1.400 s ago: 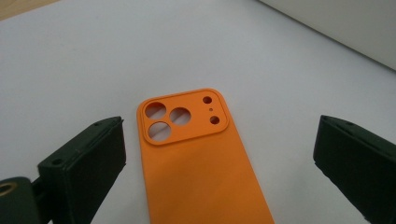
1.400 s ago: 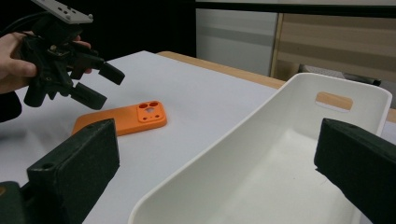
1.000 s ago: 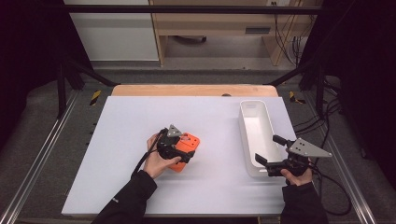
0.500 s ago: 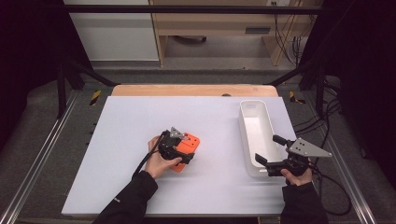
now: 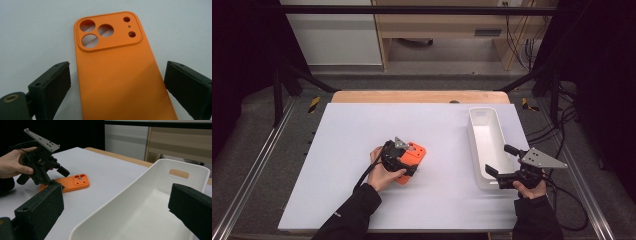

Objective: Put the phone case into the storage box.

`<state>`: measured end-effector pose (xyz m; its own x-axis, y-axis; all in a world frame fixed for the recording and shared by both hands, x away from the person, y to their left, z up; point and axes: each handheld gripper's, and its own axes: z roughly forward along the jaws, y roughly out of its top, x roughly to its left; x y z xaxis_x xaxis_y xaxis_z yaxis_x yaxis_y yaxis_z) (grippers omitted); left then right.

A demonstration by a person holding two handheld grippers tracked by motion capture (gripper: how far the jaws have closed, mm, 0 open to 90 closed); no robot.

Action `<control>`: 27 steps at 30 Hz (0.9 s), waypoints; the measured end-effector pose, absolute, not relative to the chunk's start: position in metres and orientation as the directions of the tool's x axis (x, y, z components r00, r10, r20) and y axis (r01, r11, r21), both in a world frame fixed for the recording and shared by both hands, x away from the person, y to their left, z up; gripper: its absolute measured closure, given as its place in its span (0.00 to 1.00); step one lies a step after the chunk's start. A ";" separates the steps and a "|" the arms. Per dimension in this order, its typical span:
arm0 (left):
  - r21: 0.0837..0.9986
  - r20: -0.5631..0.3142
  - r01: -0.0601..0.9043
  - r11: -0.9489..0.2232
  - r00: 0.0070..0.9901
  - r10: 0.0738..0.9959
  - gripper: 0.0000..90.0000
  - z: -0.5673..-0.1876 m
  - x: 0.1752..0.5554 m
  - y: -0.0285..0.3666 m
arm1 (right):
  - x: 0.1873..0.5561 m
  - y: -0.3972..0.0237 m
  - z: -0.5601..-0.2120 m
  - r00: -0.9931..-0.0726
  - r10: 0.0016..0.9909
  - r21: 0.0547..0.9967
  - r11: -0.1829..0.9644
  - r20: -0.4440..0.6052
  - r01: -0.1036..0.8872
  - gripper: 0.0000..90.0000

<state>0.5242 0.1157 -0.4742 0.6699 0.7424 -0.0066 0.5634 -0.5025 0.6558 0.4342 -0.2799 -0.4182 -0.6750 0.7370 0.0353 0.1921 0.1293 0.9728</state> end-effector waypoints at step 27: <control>0.642 0.011 0.589 -0.492 0.634 0.773 0.08 -0.481 0.518 0.108 | 0.434 -0.281 -0.418 -0.674 0.738 0.974 0.125 0.036 0.189 0.00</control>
<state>0.5180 0.1077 -0.4807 0.6337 0.7735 0.0111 0.5888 -0.4916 0.6416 0.4341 -0.2808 -0.4176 -0.6741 0.7378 0.0358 0.1890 0.1255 0.9739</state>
